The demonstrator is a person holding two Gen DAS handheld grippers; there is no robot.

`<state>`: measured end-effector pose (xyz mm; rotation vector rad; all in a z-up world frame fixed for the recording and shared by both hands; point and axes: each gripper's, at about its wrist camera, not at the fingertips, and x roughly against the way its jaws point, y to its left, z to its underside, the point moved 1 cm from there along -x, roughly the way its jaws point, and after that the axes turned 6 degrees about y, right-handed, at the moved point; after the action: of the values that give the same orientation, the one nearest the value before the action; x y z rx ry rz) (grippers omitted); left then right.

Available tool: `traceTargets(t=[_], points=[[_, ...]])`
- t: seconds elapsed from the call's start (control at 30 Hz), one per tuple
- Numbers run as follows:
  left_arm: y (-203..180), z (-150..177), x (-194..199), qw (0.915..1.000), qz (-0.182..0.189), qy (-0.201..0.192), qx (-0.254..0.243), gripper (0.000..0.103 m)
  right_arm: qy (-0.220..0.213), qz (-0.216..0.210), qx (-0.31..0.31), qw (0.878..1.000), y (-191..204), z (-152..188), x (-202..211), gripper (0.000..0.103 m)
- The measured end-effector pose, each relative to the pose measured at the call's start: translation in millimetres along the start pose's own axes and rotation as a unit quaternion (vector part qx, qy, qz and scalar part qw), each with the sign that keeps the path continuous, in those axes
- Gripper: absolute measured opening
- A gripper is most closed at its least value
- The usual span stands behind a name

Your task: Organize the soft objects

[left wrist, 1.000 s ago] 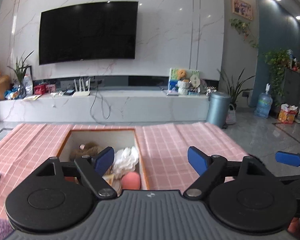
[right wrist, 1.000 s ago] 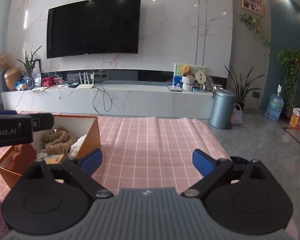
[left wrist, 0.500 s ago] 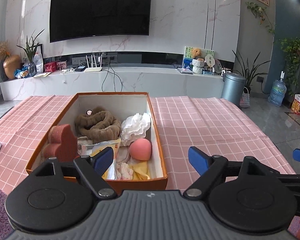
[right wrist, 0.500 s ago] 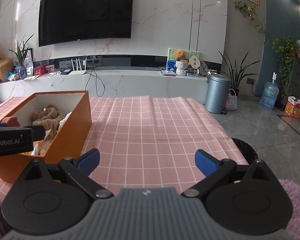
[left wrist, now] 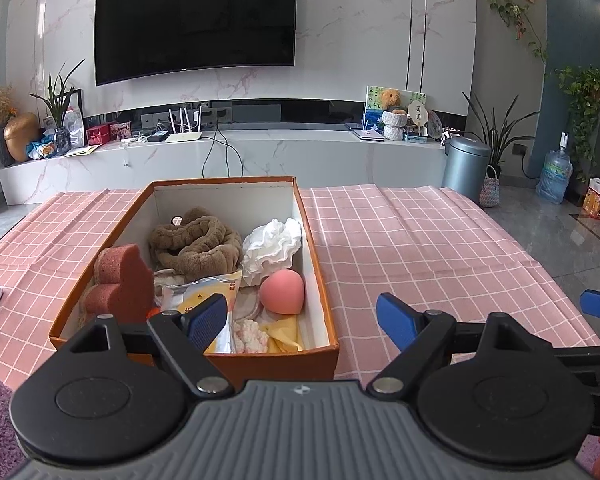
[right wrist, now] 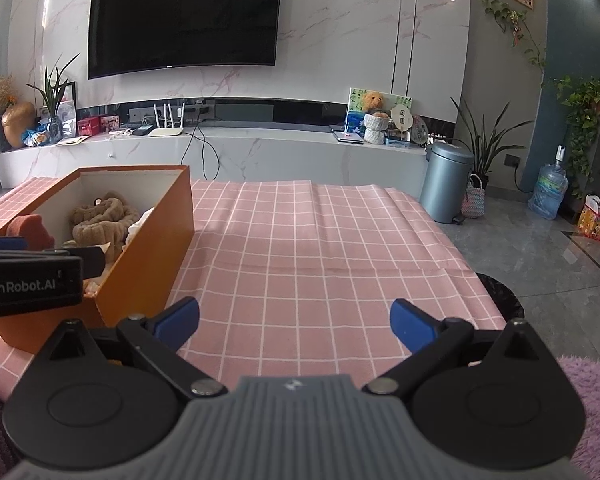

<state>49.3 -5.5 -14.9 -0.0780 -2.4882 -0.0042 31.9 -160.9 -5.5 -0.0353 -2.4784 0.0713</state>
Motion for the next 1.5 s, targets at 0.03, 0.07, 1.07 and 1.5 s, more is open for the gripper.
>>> traceTargets(t=[0.03,0.07,1.07,1.5], points=[[0.0,-0.2,0.0,1.0,0.001,0.0,0.0,0.099,0.0,0.0,0.0,1.0,0.1,0.0,0.0,0.1],[-0.1,-0.2,-0.1,1.0,0.0,0.0,0.0,0.099,0.0,0.0,0.0,1.0,0.0,0.3,-0.1,0.1],[0.4,1.9,0.1,1.0,0.001,0.005,0.0,0.099,0.001,-0.004,0.0,1.0,2.3,2.8,-0.9,0.1],[-0.4,2.6,0.0,1.0,0.004,0.006,-0.001,0.099,0.0,-0.006,0.0,1.0,2.6,3.7,-0.4,0.1]])
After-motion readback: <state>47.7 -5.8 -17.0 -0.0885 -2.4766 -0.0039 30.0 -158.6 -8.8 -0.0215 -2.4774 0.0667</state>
